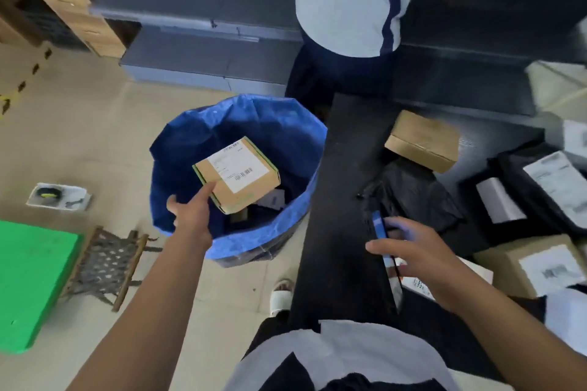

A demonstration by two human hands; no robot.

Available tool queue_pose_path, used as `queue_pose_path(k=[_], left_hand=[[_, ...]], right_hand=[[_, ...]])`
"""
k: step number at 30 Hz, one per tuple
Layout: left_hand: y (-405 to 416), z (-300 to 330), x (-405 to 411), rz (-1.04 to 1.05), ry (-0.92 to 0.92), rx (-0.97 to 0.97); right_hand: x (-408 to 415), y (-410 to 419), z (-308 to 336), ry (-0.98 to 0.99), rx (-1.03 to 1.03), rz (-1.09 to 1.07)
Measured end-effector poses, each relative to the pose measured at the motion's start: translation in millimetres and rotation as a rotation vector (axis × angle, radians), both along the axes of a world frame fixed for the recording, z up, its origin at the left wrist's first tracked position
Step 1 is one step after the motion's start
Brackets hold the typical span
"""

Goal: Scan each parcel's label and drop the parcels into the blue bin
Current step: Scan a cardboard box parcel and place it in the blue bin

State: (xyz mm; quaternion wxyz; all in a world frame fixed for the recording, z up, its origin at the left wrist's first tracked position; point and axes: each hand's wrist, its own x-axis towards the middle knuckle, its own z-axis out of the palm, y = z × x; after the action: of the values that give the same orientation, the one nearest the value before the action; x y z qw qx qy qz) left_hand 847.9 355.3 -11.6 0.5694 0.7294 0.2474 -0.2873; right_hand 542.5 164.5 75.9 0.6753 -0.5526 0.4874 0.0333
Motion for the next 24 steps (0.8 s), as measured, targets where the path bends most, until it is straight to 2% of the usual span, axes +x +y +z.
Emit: queue_pose_path(k=[1, 3, 7, 10, 12, 15, 19, 24], left_hand=[[-11.0, 0.0, -0.3, -0.042, -0.108, 0.039], [-38.3, -6.2, -10.6, -0.218, -0.207, -0.017], [-108.2, -16.8, -52.5, -0.753, -0.026, -0.147], [-160.5, -7.9, -85.0, -0.977, -0.075, -0.177], [-192.6, -1.2, -101.0, -1.151, -0.217, -0.108], [-239.1, 4.3, -116.6, -1.439, -0.554, 0.070], [-292.6, 10.5, -141.1, -1.661, -0.968, 0.256], [-344.4, 11.2, -197.0, -1.893, -1.200, 0.519]], right_hand=[[0.2, 3.4, 1.1, 0.012, -0.011, -0.037], [-0.8, 10.0, 6.6, 0.033, -0.032, -0.101], [-16.6, 16.2, 22.2, 0.035, -0.091, -0.225], [-42.9, 13.7, 32.4, 0.029, -0.143, -0.316], [-62.5, 11.2, 36.0, 0.034, -0.141, -0.397], [-89.9, 2.7, 35.5, 0.028, -0.114, -0.480], [-116.4, -18.3, 28.7, 0.001, -0.063, -0.493], [-148.5, -54.6, 14.9, 0.019, -0.039, -0.482]])
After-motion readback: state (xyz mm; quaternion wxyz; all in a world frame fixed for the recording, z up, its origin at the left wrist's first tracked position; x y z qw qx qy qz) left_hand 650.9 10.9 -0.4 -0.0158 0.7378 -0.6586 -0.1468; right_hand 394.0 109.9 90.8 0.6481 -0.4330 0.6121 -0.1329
